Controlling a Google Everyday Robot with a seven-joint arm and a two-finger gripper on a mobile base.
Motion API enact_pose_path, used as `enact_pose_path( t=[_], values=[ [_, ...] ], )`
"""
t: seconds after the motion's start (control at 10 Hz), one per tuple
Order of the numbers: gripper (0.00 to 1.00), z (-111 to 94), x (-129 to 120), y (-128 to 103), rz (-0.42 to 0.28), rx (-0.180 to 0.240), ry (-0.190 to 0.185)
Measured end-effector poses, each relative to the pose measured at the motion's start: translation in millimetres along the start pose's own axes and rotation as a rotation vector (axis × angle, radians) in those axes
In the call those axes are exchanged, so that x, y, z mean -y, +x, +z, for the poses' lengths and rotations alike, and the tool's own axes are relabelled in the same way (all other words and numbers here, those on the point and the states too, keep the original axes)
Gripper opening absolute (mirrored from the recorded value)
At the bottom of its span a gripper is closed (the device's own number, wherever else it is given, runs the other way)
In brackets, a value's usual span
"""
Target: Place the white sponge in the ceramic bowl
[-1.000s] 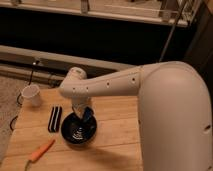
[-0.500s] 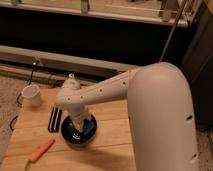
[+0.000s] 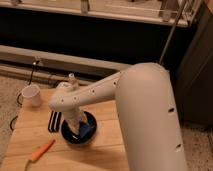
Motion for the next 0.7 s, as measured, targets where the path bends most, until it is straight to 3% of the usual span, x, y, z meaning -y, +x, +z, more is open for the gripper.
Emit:
enact_pose_path(
  t=[0.1,0.2,0.7],
  values=[
    [0.72,1.5,-0.9,-2.7,0.002,-0.002,-0.013],
    [0.78,2.3,-1.5,-3.9,0.002,-0.004,-0.021],
    [0.8,6.2,3.4,-5.1,0.001,-0.026,-0.03]
  ],
)
